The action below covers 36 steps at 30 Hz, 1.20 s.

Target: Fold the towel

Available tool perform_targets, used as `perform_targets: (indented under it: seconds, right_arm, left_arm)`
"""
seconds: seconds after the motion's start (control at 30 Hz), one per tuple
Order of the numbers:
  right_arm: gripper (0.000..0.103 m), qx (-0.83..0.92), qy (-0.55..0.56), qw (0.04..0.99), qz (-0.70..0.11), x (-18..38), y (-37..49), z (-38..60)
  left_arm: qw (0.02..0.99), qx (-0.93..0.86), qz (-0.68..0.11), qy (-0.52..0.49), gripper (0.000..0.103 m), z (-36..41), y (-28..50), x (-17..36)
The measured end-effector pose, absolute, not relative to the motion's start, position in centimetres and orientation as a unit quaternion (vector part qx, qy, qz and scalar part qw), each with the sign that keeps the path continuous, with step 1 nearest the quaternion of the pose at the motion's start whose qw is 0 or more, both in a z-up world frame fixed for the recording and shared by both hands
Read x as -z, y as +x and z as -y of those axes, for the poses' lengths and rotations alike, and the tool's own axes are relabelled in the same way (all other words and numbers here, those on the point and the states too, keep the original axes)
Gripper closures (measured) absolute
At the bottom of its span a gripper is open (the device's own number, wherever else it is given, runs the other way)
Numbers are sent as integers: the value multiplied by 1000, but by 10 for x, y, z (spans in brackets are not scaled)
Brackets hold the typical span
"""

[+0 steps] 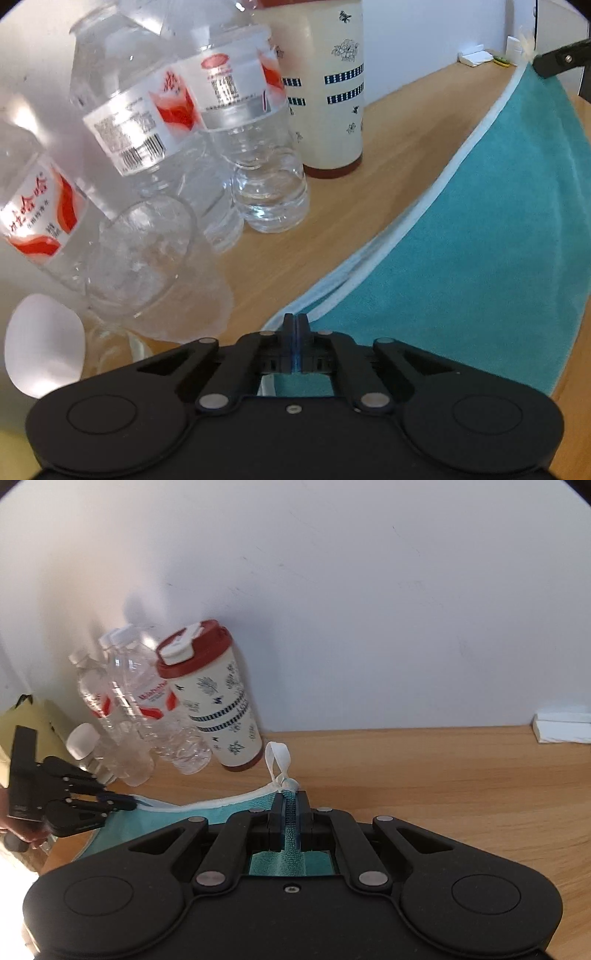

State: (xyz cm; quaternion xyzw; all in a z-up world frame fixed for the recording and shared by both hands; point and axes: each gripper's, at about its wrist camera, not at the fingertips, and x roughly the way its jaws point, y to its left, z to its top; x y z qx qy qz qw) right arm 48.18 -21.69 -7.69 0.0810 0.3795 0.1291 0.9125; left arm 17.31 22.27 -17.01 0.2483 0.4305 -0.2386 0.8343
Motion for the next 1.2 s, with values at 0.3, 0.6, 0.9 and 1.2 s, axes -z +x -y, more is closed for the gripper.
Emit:
perform_targets:
  seconds: [0.3,0.6,0.9,1.2]
  right_arm:
    - [97,-61,35,880,-469,125,511,213]
    - [97,-70,-1,862,-502,148,518,203]
    - [97,-63,4,860,-506,146,520,204]
    - [97,-49,33,884,-464,126,515,207]
  left_arm:
    - [836,238,-453,196,71,-237,182,160]
    - [814,265,-467,224,84,-234,177,164]
    - [818,267,-457,227,97,-237,176,166]
    - [851,232,-422,211,100,-238,183,153]
